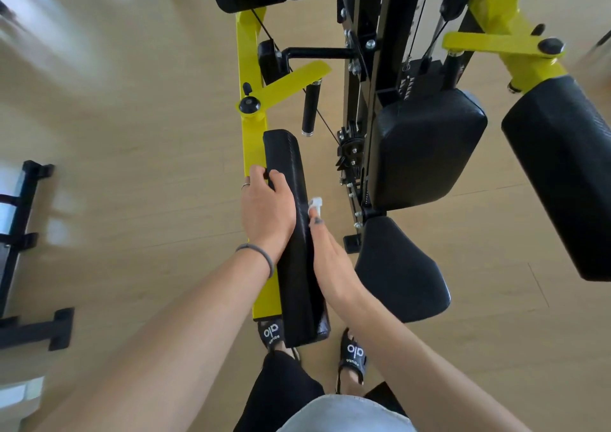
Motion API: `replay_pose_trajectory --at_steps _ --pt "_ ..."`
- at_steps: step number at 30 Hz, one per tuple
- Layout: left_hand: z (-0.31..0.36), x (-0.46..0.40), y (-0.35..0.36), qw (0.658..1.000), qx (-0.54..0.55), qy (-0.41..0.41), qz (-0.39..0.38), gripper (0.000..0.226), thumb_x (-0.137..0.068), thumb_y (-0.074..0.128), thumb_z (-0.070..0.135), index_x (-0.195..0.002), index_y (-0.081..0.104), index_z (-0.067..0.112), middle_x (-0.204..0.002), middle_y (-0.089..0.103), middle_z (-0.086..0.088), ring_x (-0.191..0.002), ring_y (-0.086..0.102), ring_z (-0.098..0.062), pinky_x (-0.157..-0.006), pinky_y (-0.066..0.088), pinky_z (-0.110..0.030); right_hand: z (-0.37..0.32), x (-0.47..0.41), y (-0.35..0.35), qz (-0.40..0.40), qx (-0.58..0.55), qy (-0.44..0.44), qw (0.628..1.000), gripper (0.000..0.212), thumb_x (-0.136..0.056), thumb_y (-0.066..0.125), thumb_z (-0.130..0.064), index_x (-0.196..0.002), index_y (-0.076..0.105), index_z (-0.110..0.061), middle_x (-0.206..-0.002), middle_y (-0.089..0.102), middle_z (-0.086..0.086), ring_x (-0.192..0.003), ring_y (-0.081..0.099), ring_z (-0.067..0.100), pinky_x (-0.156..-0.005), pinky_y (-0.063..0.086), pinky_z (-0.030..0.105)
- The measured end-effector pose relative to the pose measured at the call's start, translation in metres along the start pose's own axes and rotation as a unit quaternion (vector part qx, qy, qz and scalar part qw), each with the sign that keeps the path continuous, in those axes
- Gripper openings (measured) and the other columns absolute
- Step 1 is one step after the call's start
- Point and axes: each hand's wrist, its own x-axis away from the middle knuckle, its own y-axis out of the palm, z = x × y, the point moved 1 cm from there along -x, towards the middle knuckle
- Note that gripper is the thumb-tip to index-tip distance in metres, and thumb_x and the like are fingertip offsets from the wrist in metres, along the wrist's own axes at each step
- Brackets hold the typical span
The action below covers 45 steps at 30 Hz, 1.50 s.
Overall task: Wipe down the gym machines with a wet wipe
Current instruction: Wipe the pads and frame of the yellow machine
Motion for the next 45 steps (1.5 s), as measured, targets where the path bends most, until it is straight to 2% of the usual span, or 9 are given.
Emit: replay_pose_trajectory --at_steps 6,12,18,26,30,34,37,40,45 --pt "-0.001 0.000 0.000 1.000 0.007 0.007 0.004 0.025 -0.104 0.039 0.029 -0.105 0.055 0.009 -0.102 0.063 -0.012 -0.082 0.044 -0.026 -0.067 0.029 -0.033 0.038 0.087 0.008 -0.001 -0.068 -0.020 0.998 0.075 -0.069 0.040 -0.097 -0.138 0.033 -0.070 -0.147 0.036 -0.044 -0.146 0.028 -0.006 -0.125 0.025 0.037" --pt "-0.003 -0.002 0.002 1.000 0.008 0.012 0.009 0.025 -0.103 0.039 0.028 -0.105 0.055 0.009 -0.102 0.064 -0.013 -0.087 0.050 -0.032 -0.065 0.028 -0.033 0.010 0.014 -0.002 0.003 -0.053 0.118 0.992 0.050 -0.102 0.027 -0.067 -0.140 0.050 -0.042 -0.119 0.061 -0.012 -0.100 0.056 0.002 -0.099 0.037 0.027" --pt "-0.004 -0.001 0.000 1.000 0.006 0.014 0.000 0.027 -0.104 0.036 0.030 -0.111 0.053 0.010 -0.110 0.062 -0.014 -0.090 0.053 -0.032 -0.066 0.032 -0.035 0.071 0.018 -0.004 0.049 -0.139 0.229 0.962 0.059 -0.105 0.034 -0.058 -0.130 0.064 -0.014 -0.116 0.074 0.006 -0.111 0.067 0.021 -0.111 0.044 0.038" --pt "-0.003 0.003 -0.003 1.000 0.003 0.028 -0.010 0.032 -0.105 0.034 0.030 -0.119 0.054 0.009 -0.120 0.061 -0.017 -0.100 0.059 -0.037 -0.068 0.036 -0.037 0.072 0.050 0.006 0.101 -0.269 0.300 0.910 0.055 -0.108 0.036 -0.049 -0.123 0.056 0.000 -0.098 0.076 0.019 -0.095 0.073 0.029 -0.090 0.058 0.047" --pt "-0.001 0.011 -0.007 0.999 -0.016 0.027 -0.015 0.035 -0.106 0.033 0.027 -0.127 0.052 0.007 -0.128 0.058 -0.018 -0.104 0.059 -0.037 -0.069 0.034 -0.037 0.048 0.056 0.007 0.119 -0.319 0.307 0.889 0.047 -0.108 0.036 -0.041 -0.117 0.049 0.004 -0.092 0.069 0.019 -0.060 0.069 0.027 -0.088 0.057 0.051" --pt "-0.002 0.028 -0.007 0.996 -0.040 0.058 -0.049 0.045 -0.107 0.032 0.026 -0.145 0.039 0.003 -0.139 0.049 -0.025 -0.124 0.048 -0.042 -0.097 0.039 -0.048 0.028 0.067 0.002 0.116 -0.367 0.317 0.867 0.030 -0.104 0.041 -0.026 -0.118 0.045 0.000 -0.111 0.062 0.020 -0.108 0.068 0.038 -0.099 0.053 0.056" --pt "-0.009 0.051 -0.007 0.989 -0.092 0.106 -0.042 0.056 -0.105 0.032 0.029 -0.156 0.020 0.009 -0.139 0.046 -0.028 -0.123 0.044 -0.043 -0.106 0.035 -0.051 0.018 0.080 -0.008 0.092 -0.401 0.304 0.859 0.030 -0.104 0.044 -0.026 -0.125 0.043 -0.004 -0.111 0.057 0.019 -0.083 0.064 0.032 -0.107 0.048 0.050" --pt "-0.002 0.085 -0.008 0.979 -0.142 0.144 -0.004 0.062 -0.102 0.037 0.030 -0.158 0.014 0.018 -0.145 0.040 -0.027 -0.129 0.036 -0.044 -0.111 0.030 -0.052 0.020 0.097 -0.039 0.025 -0.406 0.285 0.868 0.046 -0.108 0.040 -0.031 -0.133 0.040 0.008 -0.129 0.054 0.026 -0.115 0.064 0.041 -0.101 0.052 0.053" --pt "0.024 0.166 0.011 0.956 -0.113 0.268 0.029 0.052 -0.102 0.042 0.019 -0.153 0.030 0.012 -0.148 0.041 -0.015 -0.134 0.038 -0.035 -0.114 0.031 -0.047 0.055 0.096 -0.140 0.009 -0.311 0.181 0.933 0.049 -0.109 0.037 -0.031 -0.132 0.056 0.008 -0.127 0.067 0.021 -0.118 0.066 0.031 -0.108 0.049 0.044"
